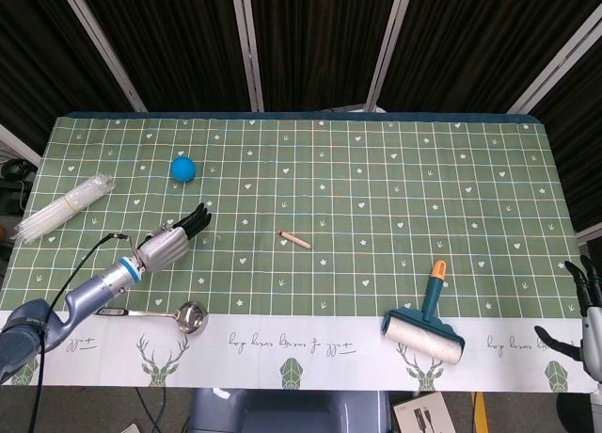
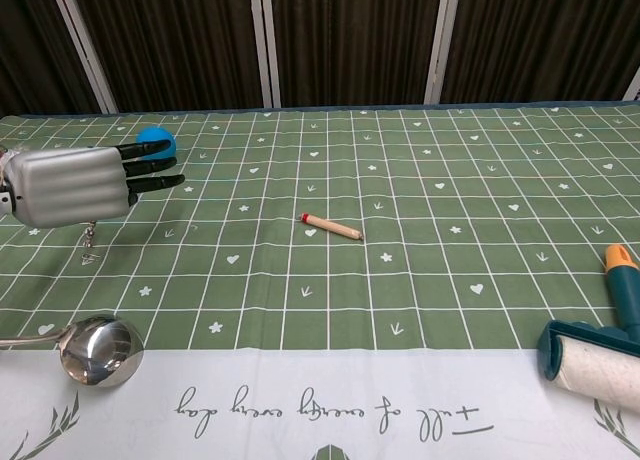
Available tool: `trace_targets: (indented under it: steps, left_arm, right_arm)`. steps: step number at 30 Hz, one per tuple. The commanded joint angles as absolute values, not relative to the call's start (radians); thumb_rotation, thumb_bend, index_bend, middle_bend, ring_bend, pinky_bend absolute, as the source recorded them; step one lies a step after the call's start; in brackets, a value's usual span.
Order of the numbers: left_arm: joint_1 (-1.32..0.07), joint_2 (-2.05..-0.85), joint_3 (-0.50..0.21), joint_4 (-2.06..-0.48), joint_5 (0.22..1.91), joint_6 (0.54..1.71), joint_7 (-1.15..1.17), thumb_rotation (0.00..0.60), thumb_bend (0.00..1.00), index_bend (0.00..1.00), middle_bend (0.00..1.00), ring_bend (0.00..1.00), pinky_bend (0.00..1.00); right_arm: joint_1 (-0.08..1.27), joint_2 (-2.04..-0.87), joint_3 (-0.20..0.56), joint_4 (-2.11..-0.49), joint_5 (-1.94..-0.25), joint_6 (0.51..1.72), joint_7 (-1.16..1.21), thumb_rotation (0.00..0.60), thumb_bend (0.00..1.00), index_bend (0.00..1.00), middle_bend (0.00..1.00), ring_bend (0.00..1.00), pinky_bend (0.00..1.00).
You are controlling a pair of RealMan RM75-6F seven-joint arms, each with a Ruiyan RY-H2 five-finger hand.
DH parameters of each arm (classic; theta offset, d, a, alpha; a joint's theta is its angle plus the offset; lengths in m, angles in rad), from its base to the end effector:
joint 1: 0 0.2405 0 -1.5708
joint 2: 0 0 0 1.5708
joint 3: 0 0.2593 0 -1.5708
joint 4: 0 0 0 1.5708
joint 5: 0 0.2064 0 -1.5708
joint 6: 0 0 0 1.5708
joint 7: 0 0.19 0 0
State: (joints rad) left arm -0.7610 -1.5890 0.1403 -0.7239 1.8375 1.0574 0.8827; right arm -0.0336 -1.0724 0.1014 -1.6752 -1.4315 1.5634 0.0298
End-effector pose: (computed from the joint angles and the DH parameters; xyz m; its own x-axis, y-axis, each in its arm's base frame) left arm -0.2394 0.4016 -0.0190 0.7423 -0.6229 -0.2470 -0.5536 -0.3623 -0.7499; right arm -0.3291 -0.1974 0.2004 0.3563 0.0852 0.9305 -0.9271 0.1561 0.3407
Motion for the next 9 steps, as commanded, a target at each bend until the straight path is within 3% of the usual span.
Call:
trace_targets:
  steps: [1, 9]
  left_arm:
    - [-0.762, -1.589, 0.141, -0.725, 1.838, 1.057, 0.881, 0.6, 0.38, 0.61, 0.0, 0.0, 0.0]
    - [-0.759, -1.593, 0.146, -0.722, 1.839, 1.057, 0.879, 0.6, 0.38, 0.61, 0.0, 0.0, 0.0]
  right_arm:
    - [-0.034, -1.072, 0.101, -1.675, -1.432, 1.564, 0.03, 0.6, 0.0, 0.07, 0.0, 0.0, 0.08]
    - [-0.035, -1.072, 0.101, -1.675, -1.433, 1.566, 0.029, 0.6, 0.0, 0.07, 0.0, 0.0, 0.08]
